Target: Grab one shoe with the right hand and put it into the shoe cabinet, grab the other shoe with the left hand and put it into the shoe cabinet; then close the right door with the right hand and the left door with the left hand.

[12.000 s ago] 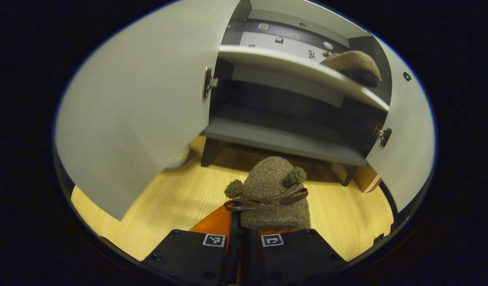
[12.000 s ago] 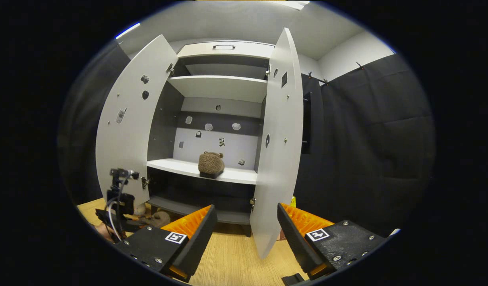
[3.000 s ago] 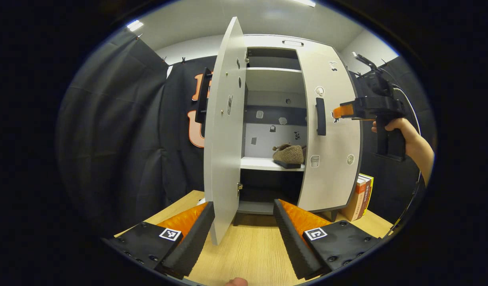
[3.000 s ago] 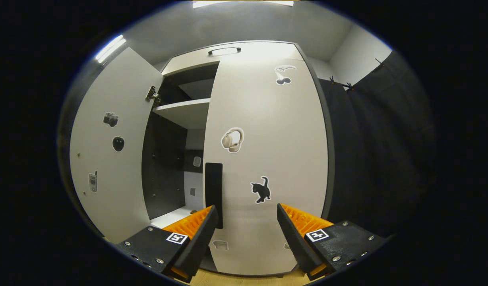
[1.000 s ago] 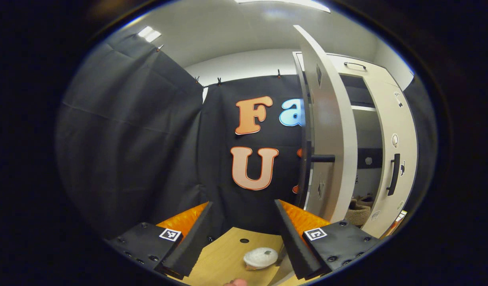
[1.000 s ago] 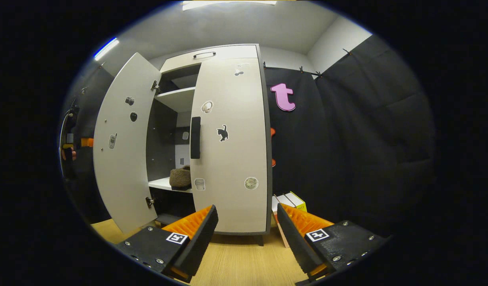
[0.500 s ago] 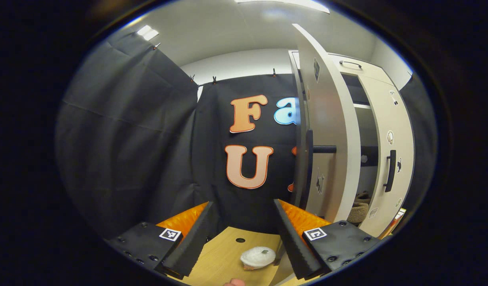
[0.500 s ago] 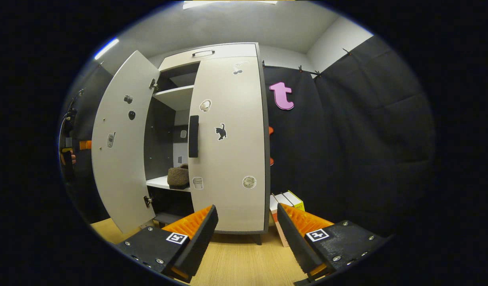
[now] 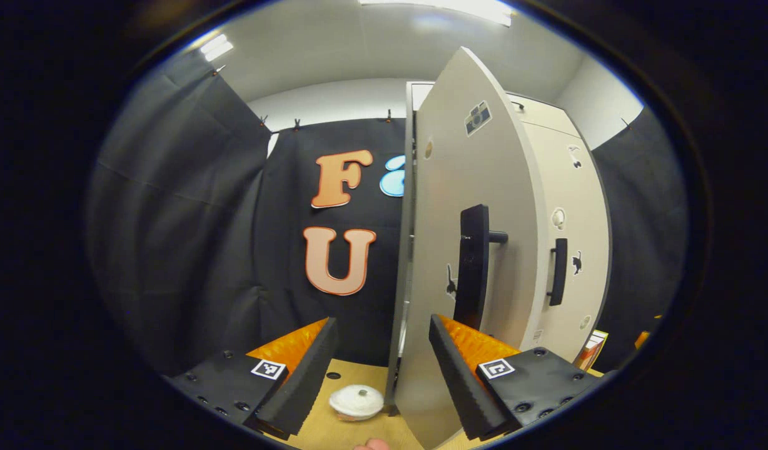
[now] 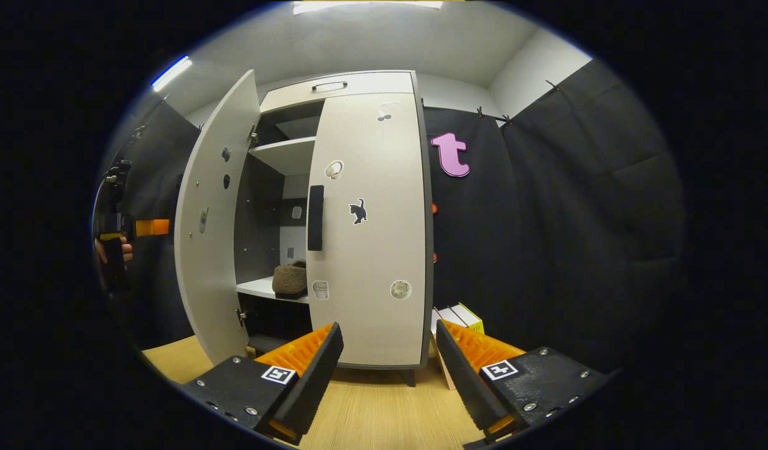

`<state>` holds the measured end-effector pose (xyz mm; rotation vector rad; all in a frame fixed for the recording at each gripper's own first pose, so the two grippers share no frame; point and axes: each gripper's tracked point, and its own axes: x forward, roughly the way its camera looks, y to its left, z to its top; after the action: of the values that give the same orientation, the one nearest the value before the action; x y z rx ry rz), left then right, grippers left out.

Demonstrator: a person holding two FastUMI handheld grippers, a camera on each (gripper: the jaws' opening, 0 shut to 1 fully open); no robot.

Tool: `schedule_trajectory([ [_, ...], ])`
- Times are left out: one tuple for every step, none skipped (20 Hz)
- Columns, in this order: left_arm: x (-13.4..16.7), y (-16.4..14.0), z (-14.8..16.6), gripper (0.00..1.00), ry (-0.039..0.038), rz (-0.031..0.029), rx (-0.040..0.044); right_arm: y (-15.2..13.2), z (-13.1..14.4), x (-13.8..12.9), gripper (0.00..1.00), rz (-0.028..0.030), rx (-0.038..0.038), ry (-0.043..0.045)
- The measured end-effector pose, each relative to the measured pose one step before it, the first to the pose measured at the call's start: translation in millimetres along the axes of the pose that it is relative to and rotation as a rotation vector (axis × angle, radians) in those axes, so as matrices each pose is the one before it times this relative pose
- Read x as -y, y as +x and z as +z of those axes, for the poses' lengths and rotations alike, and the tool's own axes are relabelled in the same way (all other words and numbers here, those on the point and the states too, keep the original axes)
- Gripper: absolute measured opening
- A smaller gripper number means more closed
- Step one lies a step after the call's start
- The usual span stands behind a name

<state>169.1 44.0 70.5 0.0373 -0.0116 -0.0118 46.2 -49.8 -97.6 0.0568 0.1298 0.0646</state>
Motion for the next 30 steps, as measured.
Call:
schedule_trajectory([
  [13.76, 4.44, -1.67, 0.96, -0.00658, -0.03116, -0.00372, -1.49, 0.81, 1.27, 0.93, -0.00311, 0.00215, 0.00119],
  [11.17, 6.10, -1.29, 0.94, -0.01186, -0.02394, -0.00446, -0.91, 0.32, -0.39, 0.93, -0.00047, 0.00028, 0.00250],
  [7.37, 3.32, -1.71, 0.96, -0.01777, -0.01663, -0.00477, -1.18, 0.10, 0.20, 0.93, -0.00108, -0.00117, -0.00002],
  [5.01, 3.20, 1.06, 0.96, -0.01487, -0.00503, 0.00226, -0.81, 0.42, 1.48, 0.93, -0.00398, -0.00030, -0.00309],
  [3.55, 1.18, 2.30, 0.99, -0.01430, -0.00398, 0.00722, -0.79, 0.64, 1.82, 0.93, -0.00469, 0.00091, -0.00293],
  [7.17, 3.27, 2.05, 0.99, -0.01292, -0.01200, 0.00635, -0.18, 0.91, 0.89, 0.92, -0.00401, 0.00331, -0.00166],
  [6.72, 3.35, 0.54, 0.96, -0.01048, -0.01573, 0.00257, -0.37, 0.43, 0.77, 0.92, -0.00582, 0.00191, -0.00020],
  [9.16, 4.28, -0.74, 0.94, -0.00641, -0.01967, -0.00033, -0.52, -0.58, 2.03, 0.93, -0.00515, -0.00155, 0.00165],
  [7.86, 4.20, -1.86, 0.94, -0.00126, -0.01727, -0.00658, -0.93, -0.08, 1.29, 0.93, -0.00454, -0.00174, 0.00363],
  [10.26, 4.81, -3.76, 0.96, 0.00040, -0.02172, -0.00958, -0.14, -0.03, 1.17, 0.93, -0.00494, -0.00052, 0.00417],
  [10.70, 5.40, -5.40, 0.96, 0.00081, -0.01979, -0.01144, -0.90, -0.09, 2.05, 0.93, -0.00454, -0.00037, 0.00218],
  [6.71, 7.77, -4.67, 0.96, 0.00231, -0.01428, -0.01112, 0.03, -0.19, 1.72, 0.93, -0.00548, -0.00047, -0.00183],
  [5.27, 7.45, -4.74, 0.96, 0.00499, -0.00593, -0.01116, -0.04, 0.46, 2.67, 0.93, -0.00592, 0.00055, -0.00391],
  [3.57, 7.41, -3.84, 0.96, 0.00729, -0.00157, -0.00940, 0.27, 0.19, 2.67, 0.93, -0.00644, 0.00069, -0.00490],
  [3.08, 6.44, -3.16, 0.96, 0.00638, -0.00114, -0.00661, -0.70, 0.82, 2.76, 0.93, -0.00739, 0.00147, -0.00238],
  [3.14, 4.33, -2.08, 0.96, 0.00461, -0.00050, -0.00554, 0.03, 1.05, 1.91, 0.92, -0.00564, 0.00190, 0.00169],
  [1.84, 7.63, 1.37, 0.99, 0.00320, -0.00082, 0.00442, 0.98, 0.42, 1.80, 0.92, -0.00381, 0.00235, 0.00323],
  [0.82, 3.29, -3.17, 0.98, 0.00205, -0.00076, -0.00527, 0.74, 0.39, 1.58, 0.93, -0.00541, 0.00103, 0.00097],
  [0.79, 3.52, 1.00, 0.96, -0.00204, -0.00425, 0.00214, -0.50, -0.44, 2.13, 0.93, -0.00421, 0.00090, -0.00038],
  [1.79, 4.62, -2.17, 0.94, -0.00293, -0.00476, -0.00477, 0.63, 0.00, 0.52, 0.92, -0.00308, -0.00018, -0.00031],
  [2.04, 5.37, -0.72, 0.96, -0.00583, -0.00307, -0.00545, 1.17, -0.70, 0.27, 0.93, -0.00003, -0.00228, 0.00025],
  [1.28, 4.84, -1.18, 0.96, -0.00522, -0.00091, -0.00560, 0.72, -1.00, -0.14, 0.93, -0.00048, -0.00169, 0.00040],
  [1.22, 5.22, -0.83, 0.94, -0.00087, 0.00090, -0.00298, 1.74, 0.35, -0.11, 0.93, 0.00029, -0.00043, 0.00046],
  [1.18, 3.86, -0.36, 0.96, 0.00272, 0.00390, 0.00137, 1.12, 0.06, -0.18, 0.93, 0.00037, 0.00160, 0.00003],
  [1.55, 3.65, -0.97, 0.94, 0.00333, 0.00702, -0.00143, 0.39, 0.65, 0.62, 0.93, -0.00230, 0.00261, -0.00198],
  [2.24, 5.25, -0.53, 0.96, 0.00230, 0.00764, 0.00057, 0.89, 0.12, 1.74, 0.93, -0.00492, 0.00169, -0.00286],
  [1.43, 4.63, -0.29, 0.99, 0.00344, 0.00678, 0.00149, 0.83, 0.63, 1.30, 0.92, -0.00281, 0.00135, -0.00029],
  [1.66, 5.16, -1.12, 0.96, 0.00552, 0.00473, -0.00119, 1.65, -0.03, 0.53, 0.92, -0.00119, 0.00038, 0.00277],
  [1.38, 2.55, 0.11, 0.99, 0.00338, 0.00402, 0.00409, 0.05, -0.42, 1.26, 0.92, -0.00105, -0.00016, 0.00379],
  [0.30, 2.71, -0.51, 0.96, 0.00143, 0.00427, 0.00029, 0.73, 0.09, 0.65, 0.93, -0.00175, 0.00021, 0.00254],
])
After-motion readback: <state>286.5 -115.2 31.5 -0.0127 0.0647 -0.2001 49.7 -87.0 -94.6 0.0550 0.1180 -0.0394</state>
